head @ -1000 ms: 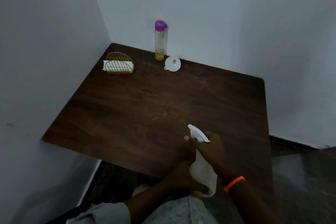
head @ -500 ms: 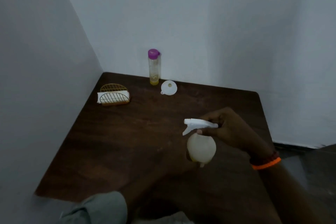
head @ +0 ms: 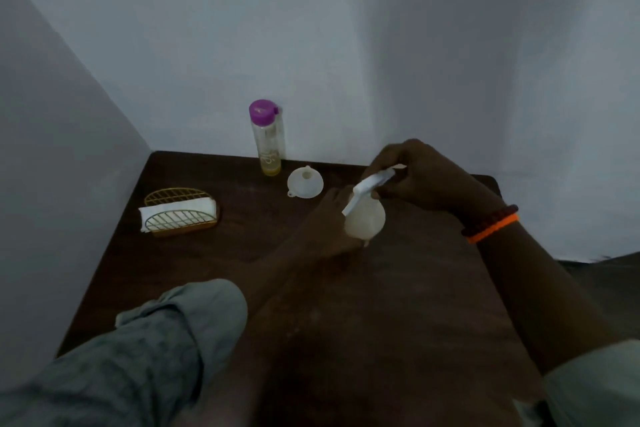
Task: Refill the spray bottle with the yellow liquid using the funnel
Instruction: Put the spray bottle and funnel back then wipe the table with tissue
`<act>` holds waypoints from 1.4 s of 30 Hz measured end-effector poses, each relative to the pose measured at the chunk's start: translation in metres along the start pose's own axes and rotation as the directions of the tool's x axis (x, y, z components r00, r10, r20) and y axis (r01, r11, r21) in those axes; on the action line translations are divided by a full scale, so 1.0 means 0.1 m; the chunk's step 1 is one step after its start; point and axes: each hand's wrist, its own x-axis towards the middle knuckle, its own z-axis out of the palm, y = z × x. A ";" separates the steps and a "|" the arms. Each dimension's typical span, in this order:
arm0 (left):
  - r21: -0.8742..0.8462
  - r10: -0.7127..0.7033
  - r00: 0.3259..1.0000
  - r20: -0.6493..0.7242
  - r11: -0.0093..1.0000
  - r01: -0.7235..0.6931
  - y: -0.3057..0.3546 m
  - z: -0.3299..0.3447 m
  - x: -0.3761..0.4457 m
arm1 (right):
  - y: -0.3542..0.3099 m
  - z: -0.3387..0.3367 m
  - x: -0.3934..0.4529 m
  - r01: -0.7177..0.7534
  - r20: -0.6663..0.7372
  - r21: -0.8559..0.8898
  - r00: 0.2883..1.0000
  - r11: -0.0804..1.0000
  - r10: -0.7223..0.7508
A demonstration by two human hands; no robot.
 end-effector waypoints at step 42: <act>0.012 -0.188 0.957 -0.220 0.981 0.195 0.08 0.07 0.76 | 0.79 0.17 0.54 -0.094 -0.493 -0.124 0.870 0.988 0.021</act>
